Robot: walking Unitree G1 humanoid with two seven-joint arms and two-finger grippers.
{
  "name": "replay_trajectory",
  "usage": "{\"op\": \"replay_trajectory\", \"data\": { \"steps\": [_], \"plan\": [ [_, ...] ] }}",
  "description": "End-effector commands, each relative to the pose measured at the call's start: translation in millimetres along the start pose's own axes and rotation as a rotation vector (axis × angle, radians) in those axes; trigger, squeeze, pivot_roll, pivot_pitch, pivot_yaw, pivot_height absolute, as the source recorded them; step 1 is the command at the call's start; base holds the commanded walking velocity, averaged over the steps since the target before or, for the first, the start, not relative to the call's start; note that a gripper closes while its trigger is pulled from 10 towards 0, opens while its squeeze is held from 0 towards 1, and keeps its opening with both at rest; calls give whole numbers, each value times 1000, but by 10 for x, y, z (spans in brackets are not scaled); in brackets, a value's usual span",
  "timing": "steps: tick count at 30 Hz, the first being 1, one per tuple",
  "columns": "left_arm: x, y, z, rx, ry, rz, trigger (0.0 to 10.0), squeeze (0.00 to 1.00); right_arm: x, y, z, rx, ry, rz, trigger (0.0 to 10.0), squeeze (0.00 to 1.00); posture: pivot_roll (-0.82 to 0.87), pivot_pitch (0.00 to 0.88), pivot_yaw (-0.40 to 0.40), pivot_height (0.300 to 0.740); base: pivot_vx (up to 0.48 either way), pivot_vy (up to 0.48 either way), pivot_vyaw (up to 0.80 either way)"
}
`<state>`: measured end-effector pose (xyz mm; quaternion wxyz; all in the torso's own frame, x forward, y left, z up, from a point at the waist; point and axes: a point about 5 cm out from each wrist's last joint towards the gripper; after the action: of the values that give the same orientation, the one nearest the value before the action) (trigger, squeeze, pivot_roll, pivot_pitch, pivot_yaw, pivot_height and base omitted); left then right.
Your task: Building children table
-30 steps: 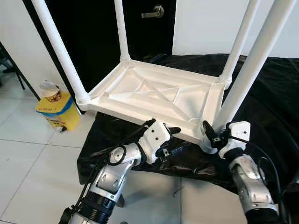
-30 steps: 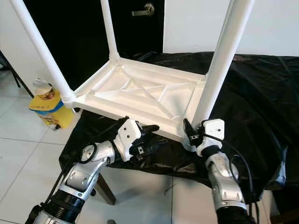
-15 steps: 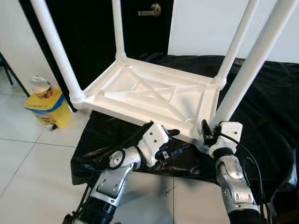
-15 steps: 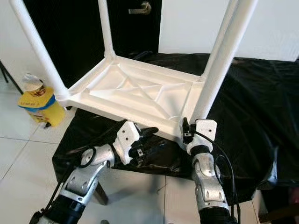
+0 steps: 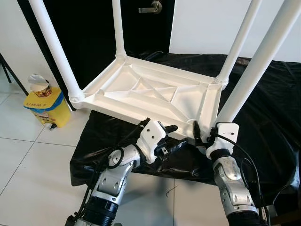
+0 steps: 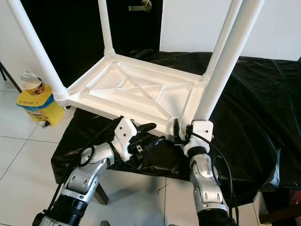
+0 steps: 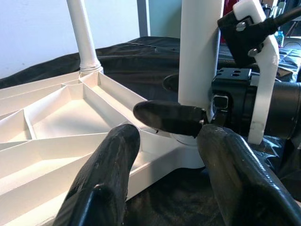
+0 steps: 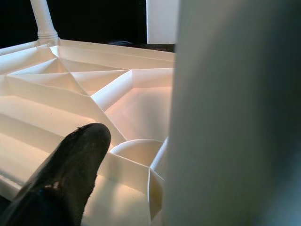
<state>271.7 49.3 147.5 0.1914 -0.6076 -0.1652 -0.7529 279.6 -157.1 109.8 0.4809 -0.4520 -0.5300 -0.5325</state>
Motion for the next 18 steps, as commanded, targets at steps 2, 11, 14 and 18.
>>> {"op": "replay_trajectory", "data": {
  "steps": [2,11,14,18],
  "plan": [
    [-30,0,76,176,0,13,10000,0,6,-22,-3,20,4,-12,10000,1000,-30,0,-42,740,0,0,0],
    [-60,-21,21,110,6,28,10000,0,82,-124,-379,318,-60,3,10000,0,-33,0,-20,740,0,0,0],
    [-58,-26,25,109,6,28,10000,0,75,-123,-382,357,-71,11,10000,0,-31,0,-20,740,0,0,0],
    [-58,-29,3,101,15,34,10000,0,46,-70,-382,436,-124,33,10000,0,-12,0,-21,740,0,0,0]
  ]
}}
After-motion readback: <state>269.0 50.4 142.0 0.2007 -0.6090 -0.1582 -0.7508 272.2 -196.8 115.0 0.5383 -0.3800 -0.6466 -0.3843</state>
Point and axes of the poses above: a point about 5 cm out from each wrist's last joint towards the gripper, its own y axis pointing out of the wrist towards the gripper, its own x axis along the axis of the wrist's last joint, z = x × y
